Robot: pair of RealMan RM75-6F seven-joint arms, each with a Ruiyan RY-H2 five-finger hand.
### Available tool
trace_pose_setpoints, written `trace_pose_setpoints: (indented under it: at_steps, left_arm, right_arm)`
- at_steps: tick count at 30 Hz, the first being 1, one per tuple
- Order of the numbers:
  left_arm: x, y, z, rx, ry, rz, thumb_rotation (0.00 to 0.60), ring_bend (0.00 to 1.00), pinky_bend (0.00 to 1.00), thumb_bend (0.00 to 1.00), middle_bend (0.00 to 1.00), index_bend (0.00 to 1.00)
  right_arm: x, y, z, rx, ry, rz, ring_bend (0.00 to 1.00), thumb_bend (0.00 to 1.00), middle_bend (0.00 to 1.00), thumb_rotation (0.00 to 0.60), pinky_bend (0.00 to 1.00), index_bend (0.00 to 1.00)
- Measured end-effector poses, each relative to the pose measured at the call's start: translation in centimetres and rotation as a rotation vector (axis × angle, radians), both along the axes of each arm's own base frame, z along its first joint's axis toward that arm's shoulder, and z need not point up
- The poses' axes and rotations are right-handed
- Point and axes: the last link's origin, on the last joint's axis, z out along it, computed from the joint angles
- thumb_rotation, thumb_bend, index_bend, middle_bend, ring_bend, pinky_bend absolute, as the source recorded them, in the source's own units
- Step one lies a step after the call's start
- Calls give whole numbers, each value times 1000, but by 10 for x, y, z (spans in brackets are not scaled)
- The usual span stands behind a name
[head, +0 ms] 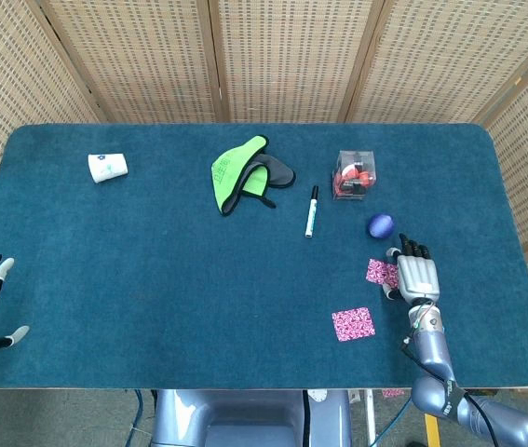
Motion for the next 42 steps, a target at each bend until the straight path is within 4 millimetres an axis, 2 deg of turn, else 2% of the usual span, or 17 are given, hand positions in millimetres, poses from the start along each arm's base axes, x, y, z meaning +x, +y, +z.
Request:
trace_pose_setpoints:
  at_steps: [4, 14, 16, 29, 42]
  left_arm:
    - [0, 0, 0, 0, -1, 0, 600, 0, 0, 0, 0, 0]
    - [0, 0, 0, 0, 0, 0, 600, 0, 0, 0, 0, 0]
    - [0, 0, 0, 0, 0, -1, 600, 0, 0, 0, 0, 0]
    - [0, 0, 0, 1, 1, 1, 600, 0, 0, 0, 0, 0]
    - [0, 0, 0, 1, 2, 2, 600, 0, 0, 0, 0, 0]
  right_arm:
    - [0, 0, -2, 6, -3, -14, 0, 260, 0, 600, 53, 236]
    - [-4, -3, -6, 9, 3, -46, 0, 261, 0, 600, 50, 236]
    - [-4, -4, -6, 11, 6, -49, 0, 287, 0, 600, 50, 240]
    - [-7, -7, -9, 29, 23, -68, 0, 337, 0, 600, 48, 413]
    - [-10, -6, -6, 24, 25, -65, 0, 337, 0, 600, 49, 451]
